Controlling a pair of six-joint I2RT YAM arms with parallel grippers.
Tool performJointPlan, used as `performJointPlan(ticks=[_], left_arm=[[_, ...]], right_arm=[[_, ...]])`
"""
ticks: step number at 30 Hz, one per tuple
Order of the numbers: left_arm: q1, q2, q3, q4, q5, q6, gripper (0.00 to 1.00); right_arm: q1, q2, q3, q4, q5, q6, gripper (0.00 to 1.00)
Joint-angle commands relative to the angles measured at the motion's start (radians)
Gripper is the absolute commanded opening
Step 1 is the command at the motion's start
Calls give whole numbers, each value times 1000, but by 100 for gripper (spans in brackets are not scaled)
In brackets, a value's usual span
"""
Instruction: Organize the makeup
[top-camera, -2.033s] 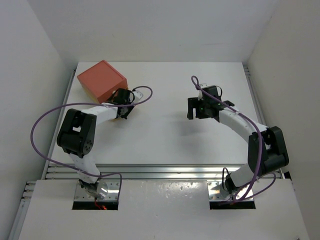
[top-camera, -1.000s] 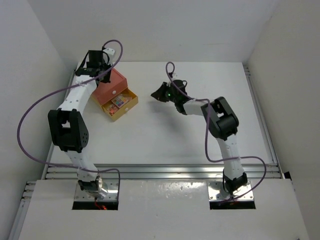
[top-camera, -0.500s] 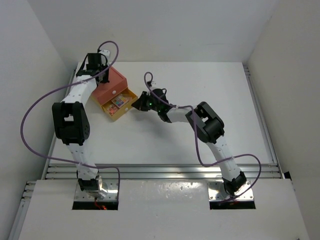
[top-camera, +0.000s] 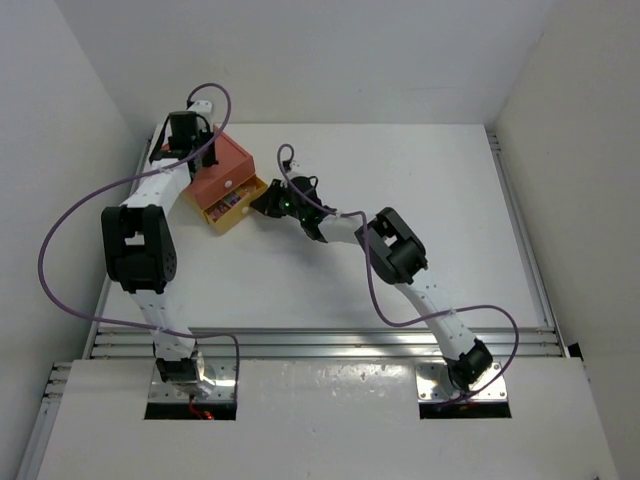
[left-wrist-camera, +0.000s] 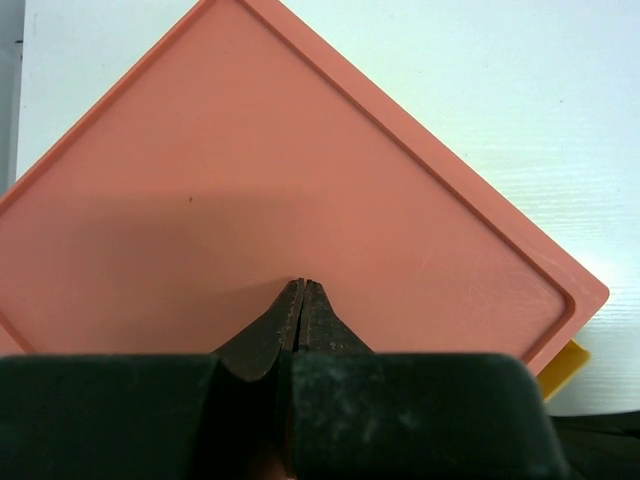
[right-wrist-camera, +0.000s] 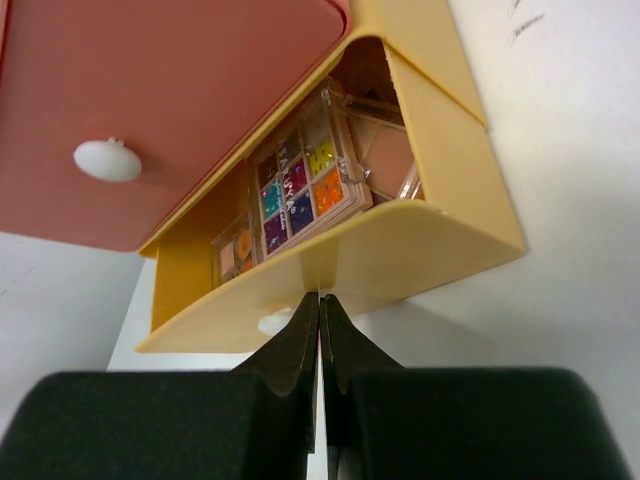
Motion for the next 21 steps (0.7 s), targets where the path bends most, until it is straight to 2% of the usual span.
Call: performJointPlan(ticks=[1, 9, 15, 21], left_arm=[[6, 39, -57, -137, 64, -35, 4], [6, 48, -57, -137, 73, -26, 4], [6, 48, -57, -137, 85, -16, 4], [6, 39, -75, -137, 94, -16, 4]], right_arm=[[6, 41, 91, 44, 61, -2, 0], [29, 170, 292, 44, 160, -3, 0], [30, 178, 297, 49, 205, -31, 0], [41, 254, 427, 26, 294, -28, 0]])
